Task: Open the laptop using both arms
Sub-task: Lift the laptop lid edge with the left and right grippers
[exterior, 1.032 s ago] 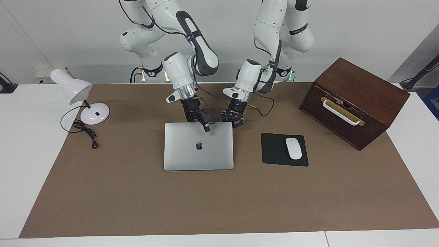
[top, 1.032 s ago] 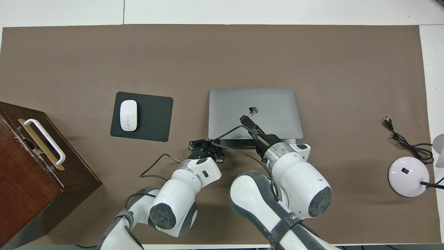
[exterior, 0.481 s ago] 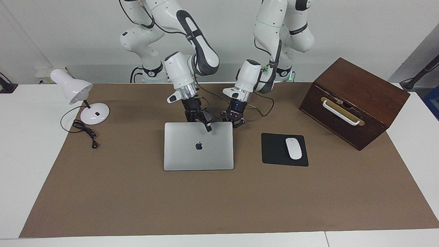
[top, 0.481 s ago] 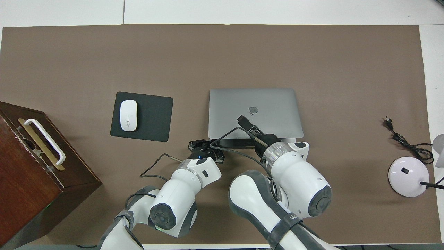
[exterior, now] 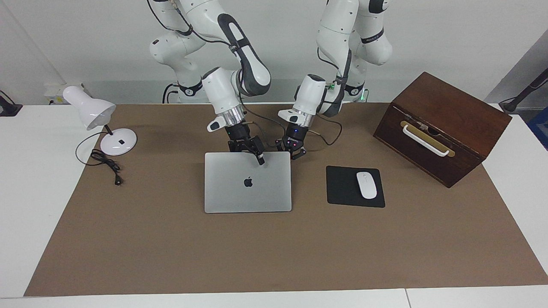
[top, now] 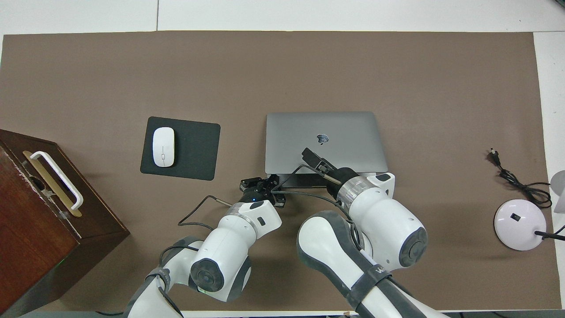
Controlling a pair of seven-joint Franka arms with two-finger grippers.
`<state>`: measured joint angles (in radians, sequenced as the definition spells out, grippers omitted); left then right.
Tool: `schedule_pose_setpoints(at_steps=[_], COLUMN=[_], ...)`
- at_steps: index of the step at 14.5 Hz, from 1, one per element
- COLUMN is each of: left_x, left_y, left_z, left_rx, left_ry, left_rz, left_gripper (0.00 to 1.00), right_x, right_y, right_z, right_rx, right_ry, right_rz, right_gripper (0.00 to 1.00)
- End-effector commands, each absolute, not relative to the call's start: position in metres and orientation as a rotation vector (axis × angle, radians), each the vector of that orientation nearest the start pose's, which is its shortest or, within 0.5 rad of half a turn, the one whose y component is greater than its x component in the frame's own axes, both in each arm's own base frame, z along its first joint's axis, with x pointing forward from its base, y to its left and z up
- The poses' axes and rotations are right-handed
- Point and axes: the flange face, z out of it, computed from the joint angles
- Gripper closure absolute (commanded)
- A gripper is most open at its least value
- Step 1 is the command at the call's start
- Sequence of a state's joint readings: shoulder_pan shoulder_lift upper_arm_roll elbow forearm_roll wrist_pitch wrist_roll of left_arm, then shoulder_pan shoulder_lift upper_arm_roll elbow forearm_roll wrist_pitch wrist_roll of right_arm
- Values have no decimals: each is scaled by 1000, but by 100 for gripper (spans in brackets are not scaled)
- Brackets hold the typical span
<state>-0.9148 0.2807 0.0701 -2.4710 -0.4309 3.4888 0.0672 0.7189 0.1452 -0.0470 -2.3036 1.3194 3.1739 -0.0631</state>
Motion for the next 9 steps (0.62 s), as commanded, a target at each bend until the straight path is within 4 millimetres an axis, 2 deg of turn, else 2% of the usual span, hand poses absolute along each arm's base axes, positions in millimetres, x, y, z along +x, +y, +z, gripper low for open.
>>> schedule_pose_setpoints(at_steps=[1, 9], left_x=[385, 385], left_y=[-353, -353], left_z=[255, 255], left_rx=[-3108, -3107], left_ry=[724, 724], left_rz=[-1127, -1129], left_gripper=[100, 100], right_x=[479, 481], right_y=[245, 243], right_z=[329, 330], right_rx=[-2456, -2460], right_ry=[641, 619], right_rz=[-579, -554], right_gripper=[0, 0])
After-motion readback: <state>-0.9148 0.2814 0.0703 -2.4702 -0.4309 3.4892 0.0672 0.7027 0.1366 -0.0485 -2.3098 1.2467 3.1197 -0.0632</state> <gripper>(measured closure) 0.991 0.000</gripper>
